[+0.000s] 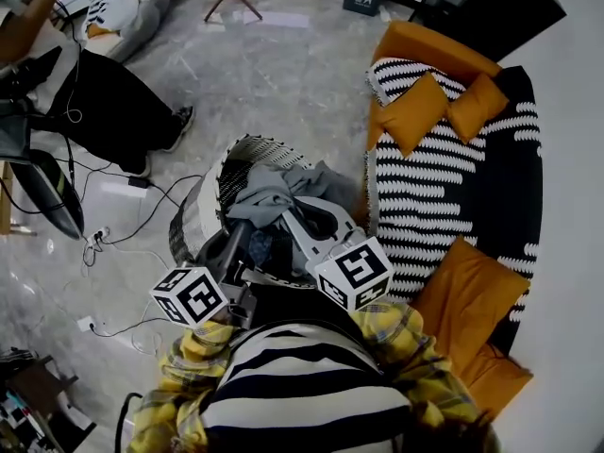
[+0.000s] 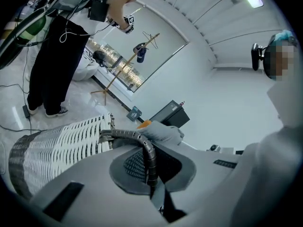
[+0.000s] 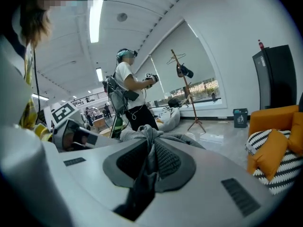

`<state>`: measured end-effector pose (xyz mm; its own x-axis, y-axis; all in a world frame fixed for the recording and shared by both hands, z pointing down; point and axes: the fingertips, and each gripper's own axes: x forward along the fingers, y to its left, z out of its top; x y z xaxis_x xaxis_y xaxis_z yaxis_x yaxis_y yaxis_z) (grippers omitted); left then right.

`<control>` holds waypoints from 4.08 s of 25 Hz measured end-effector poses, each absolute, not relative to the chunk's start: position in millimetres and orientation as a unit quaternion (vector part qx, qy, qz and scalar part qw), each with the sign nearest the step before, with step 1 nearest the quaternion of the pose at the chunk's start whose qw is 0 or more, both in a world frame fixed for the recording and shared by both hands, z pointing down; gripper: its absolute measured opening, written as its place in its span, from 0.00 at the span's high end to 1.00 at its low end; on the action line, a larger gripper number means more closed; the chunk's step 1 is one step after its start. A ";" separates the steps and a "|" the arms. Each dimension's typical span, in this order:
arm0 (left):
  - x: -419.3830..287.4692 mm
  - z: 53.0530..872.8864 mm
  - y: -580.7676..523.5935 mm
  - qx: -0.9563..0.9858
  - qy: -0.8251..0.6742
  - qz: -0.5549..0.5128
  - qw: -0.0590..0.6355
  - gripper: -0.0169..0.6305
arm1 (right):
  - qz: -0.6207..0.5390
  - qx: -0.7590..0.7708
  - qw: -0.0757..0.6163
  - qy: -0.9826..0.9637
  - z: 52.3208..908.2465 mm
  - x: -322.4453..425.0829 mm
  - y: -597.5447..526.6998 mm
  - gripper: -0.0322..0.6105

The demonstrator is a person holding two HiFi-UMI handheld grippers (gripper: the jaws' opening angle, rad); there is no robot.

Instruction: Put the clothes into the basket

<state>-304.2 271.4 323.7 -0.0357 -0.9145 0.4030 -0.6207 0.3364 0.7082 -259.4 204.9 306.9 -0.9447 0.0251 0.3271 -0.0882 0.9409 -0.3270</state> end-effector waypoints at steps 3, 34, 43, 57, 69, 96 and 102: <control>-305.3 315.3 278.4 0.555 -0.694 -0.173 0.424 0.95 | 0.166 -0.010 0.182 -0.969 321.3 -272.7 222.8 0.85; -285.6 272.2 254.8 0.614 -0.639 -0.176 0.429 0.95 | 0.093 0.013 0.332 -0.939 425.9 -211.0 204.9 0.65; -286.2 261.7 256.6 0.631 -0.628 -0.157 0.428 0.95 | 0.121 0.114 0.374 -0.912 477.9 -125.8 164.7 0.65; -268.6 236.3 251.9 0.679 -0.591 -0.109 0.422 0.95 | 0.230 0.230 0.375 -0.868 537.8 -67.2 119.6 0.58; -264.9 233.9 252.6 0.686 -0.581 -0.099 0.427 0.95 | 0.210 0.250 0.421 -0.847 558.3 -69.7 123.5 0.83; -274.7 253.9 271.5 0.668 -0.596 -0.136 0.424 0.95 | 0.116 -0.020 0.281 -0.952 398.9 -228.6 252.0 0.88; -279.5 252.3 277.2 0.661 -0.605 -0.141 0.421 0.95 | 0.068 -0.067 0.341 -0.935 425.8 -225.9 279.9 0.76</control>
<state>-279.5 277.2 252.3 0.2293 -0.9180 0.3236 -0.6811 0.0862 0.7271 -225.9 279.9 425.8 -0.7591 0.1715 0.6279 0.0791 0.9818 -0.1726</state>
